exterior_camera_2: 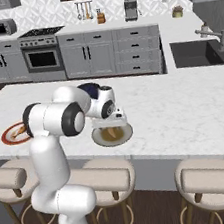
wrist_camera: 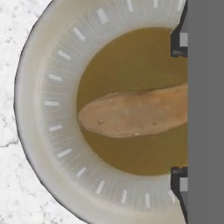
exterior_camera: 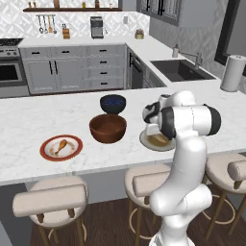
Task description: Pick the chicken drumstick and sweet potato from their plates and place them in the bowl. Then put the bowl in the fridge.
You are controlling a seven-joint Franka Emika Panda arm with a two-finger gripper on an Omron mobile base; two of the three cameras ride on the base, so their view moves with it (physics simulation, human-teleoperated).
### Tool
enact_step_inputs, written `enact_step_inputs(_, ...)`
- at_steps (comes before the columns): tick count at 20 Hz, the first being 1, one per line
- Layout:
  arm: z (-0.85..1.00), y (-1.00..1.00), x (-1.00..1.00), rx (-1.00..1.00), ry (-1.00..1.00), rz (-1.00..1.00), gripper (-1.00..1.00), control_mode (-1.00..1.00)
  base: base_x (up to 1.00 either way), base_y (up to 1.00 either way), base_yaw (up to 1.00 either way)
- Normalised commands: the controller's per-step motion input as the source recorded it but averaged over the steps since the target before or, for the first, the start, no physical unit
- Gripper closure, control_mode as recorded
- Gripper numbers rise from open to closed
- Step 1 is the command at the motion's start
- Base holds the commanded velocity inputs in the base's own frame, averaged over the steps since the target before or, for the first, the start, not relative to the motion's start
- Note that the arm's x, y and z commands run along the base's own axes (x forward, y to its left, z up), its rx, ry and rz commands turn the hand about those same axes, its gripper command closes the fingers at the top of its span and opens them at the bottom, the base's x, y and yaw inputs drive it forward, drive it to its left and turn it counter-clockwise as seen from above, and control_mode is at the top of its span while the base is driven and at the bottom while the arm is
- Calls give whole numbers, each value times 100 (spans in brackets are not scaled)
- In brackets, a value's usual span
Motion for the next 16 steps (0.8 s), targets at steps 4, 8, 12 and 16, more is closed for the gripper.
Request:
enact_step_inputs(4, -55, 0, 12, 0, 0, 0, 100, -100, 0, 0, 0)
enact_step_inputs(8, -15, 0, 5, 0, 0, 0, 100, -100, 0, 0, 0)
enact_step_inputs(12, 0, 0, 0, 0, 0, 0, 100, -100, 0, 0, 0)
enact_step_inputs(16, 45, 6, -15, 0, -6, 0, 100, -100, 0, 0, 0)
